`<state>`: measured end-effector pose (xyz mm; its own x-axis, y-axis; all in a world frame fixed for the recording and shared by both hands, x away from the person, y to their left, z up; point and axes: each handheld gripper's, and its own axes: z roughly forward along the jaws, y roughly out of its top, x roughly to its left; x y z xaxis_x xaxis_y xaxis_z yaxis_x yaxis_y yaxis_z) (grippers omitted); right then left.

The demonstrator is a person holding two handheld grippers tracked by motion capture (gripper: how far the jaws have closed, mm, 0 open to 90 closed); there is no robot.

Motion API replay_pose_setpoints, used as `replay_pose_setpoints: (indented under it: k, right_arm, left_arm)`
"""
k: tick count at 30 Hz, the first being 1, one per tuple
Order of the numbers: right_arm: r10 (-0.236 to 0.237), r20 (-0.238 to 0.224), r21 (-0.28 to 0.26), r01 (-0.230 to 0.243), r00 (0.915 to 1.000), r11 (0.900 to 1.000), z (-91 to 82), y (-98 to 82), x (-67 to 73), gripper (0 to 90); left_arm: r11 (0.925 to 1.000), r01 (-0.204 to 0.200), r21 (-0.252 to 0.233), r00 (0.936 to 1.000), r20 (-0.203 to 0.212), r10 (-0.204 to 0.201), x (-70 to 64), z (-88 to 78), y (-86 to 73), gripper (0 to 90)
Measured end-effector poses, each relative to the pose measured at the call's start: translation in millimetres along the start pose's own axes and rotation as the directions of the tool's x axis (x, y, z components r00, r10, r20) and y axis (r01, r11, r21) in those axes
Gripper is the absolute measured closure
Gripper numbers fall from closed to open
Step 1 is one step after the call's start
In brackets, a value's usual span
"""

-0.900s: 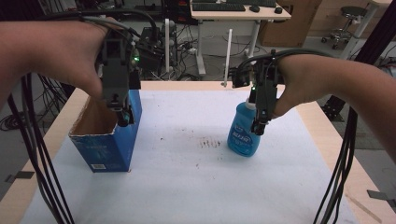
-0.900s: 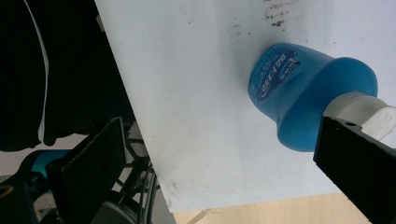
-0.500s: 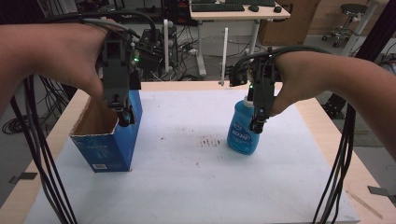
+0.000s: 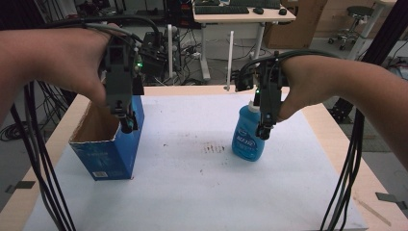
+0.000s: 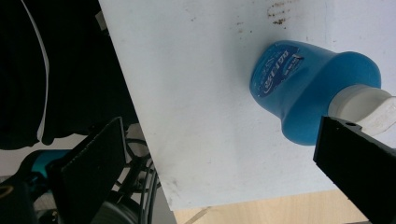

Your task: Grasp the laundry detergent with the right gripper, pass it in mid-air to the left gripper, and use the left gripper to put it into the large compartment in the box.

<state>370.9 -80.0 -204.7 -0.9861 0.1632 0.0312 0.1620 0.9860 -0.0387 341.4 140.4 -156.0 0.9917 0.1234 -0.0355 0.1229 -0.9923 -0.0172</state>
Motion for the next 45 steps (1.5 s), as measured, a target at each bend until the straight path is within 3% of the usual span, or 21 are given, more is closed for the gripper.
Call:
replay_pose_setpoints:
  k: [12, 17, 18, 22, 25, 27, 28, 29, 30, 32, 36, 37, 40, 42, 43, 44, 45]
  right_arm:
    - [0.004, -0.001, -0.055, -0.004, 1.0, 0.998, 13.4, -5.2, -11.5, 1.6]
    - [0.027, -0.001, -0.09, -0.027, 0.9996, 0.996, 16.6, -20.5, -14.8, 1.7]
    - [0.071, -0.007, -0.122, -0.071, 0.9975, 0.99, 18.5, -35.9, -14.8, 1.7]
    - [0.099, -0.001, -0.147, -0.098, 0.9951, 0.984, 22.5, -55.3, -17.1, 1.7]
    - [0.145, 0.004, -0.188, -0.141, 0.9895, 0.972, 29.7, -76.9, -18.5, 1.7]
    - [0.19, 0.004, -0.239, -0.183, 0.9818, 0.954, 39.6, -96.5, -18.7, 1.7]
    - [0.19, 0.004, -0.239, -0.183, 0.9818, 0.954, 39.6, -96.5, -18.7, 1.7]
    - [0.207, 0.005, -0.253, -0.199, 0.9784, 0.947, 43.1, -102.4, -19.0, 1.7]
    - [0.235, -0.001, -0.286, -0.226, 0.9719, 0.931, 50.4, -113.0, -20.5, 1.7]
    - [0.259, -0.007, -0.315, -0.248, 0.9658, 0.916, 58.3, -121.2, -22.4, 1.7]
    - [0.293, -0.019, -0.367, -0.279, 0.9559, 0.887, 74.0, -130.0, -26.8, 1.7]
    - [0.293, -0.019, -0.367, -0.279, 0.9559, 0.887, 74.0, -130.0, -26.8, 1.7]
    - [0.314, -0.031, -0.399, -0.3, 0.9489, 0.867, 84.4, -131.4, -29.8, 1.7]
    - [0.33, -0.052, -0.428, -0.319, 0.9426, 0.845, 95.9, -131.7, -33.0, 1.7]
    - [0.33, -0.052, -0.428, -0.319, 0.9426, 0.845, 95.9, -131.7, -33.0, 1.7]
    - [0.337, -0.054, -0.441, -0.326, 0.9398, 0.837, 99.2, -131.8, -33.7, 1.7]
    - [0.348, -0.07, -0.465, -0.339, 0.935, 0.818, 105.1, -132.2, -34.9, 1.7]
  left_arm:
    - [0.9999, 0.01, -0.002, 0.9999, 0.009, -0.01, 6.7, 7.5, 2.4, 1.8]
    - [0.9999, 0.011, -0.001, 0.9999, 0.009, -0.011, 9.0, 8.3, 4.6, 1.8]
    - [1.0, 0.005, -0.002, 1.0, 0.007, -0.005, 9.7, 7.6, 5.9, 1.8]
    - [1.0, -0.001, -0.003, 1.0, 0.005, 0.001, 10.7, 8.6, 9.2, 1.8]
    - [1.0, -0.002, -0.005, 1.0, 0.004, 0.002, 9.3, 8.6, 11.3, 1.8]
    - [0.9999, -0.01, -0.004, 0.9999, 0.005, 0.01, 8.4, 8.1, 12.2, 1.8]
    - [0.9999, -0.007, -0.008, 1.0, 0.005, 0.007, 7.7, 8.3, 12.3, 1.8]
    - [0.9999, -0.01, -0.005, 0.9999, 0.004, 0.01, 7.5, 8.1, 12.6, 1.8]
    - [0.9999, -0.011, -0.004, 0.9999, 0.004, 0.011, 7.3, 8.0, 12.6, 1.8]
    - [1.0, -0.008, -0.004, 1.0, 0.001, 0.008, 6.1, 7.7, 12.6, 1.8]
    - [1.0, -0.009, -0.003, 1.0, 0.0, 0.009, 5.1, 7.4, 12.1, 1.8]
    - [1.0, -0.009, -0.001, 1.0, 0.0, 0.009, 4.9, 7.0, 11.9, 1.8]
    - [1.0, -0.005, -0.004, 1.0, 0.0, 0.005, 4.1, 6.9, 10.9, 1.8]
    - [1.0, -0.001, -0.003, 1.0, 0.0, 0.001, 4.3, 6.9, 9.7, 1.8]
    - [1.0, -0.001, -0.003, 1.0, 0.0, 0.001, 4.3, 6.9, 9.7, 1.8]
    - [1.0, 0.0, -0.004, 1.0, -0.001, 0.0, 4.5, 7.1, 9.3, 1.8]
    - [1.0, -0.003, 0.001, 1.0, -0.002, 0.003, 5.4, 7.1, 8.9, 1.7]
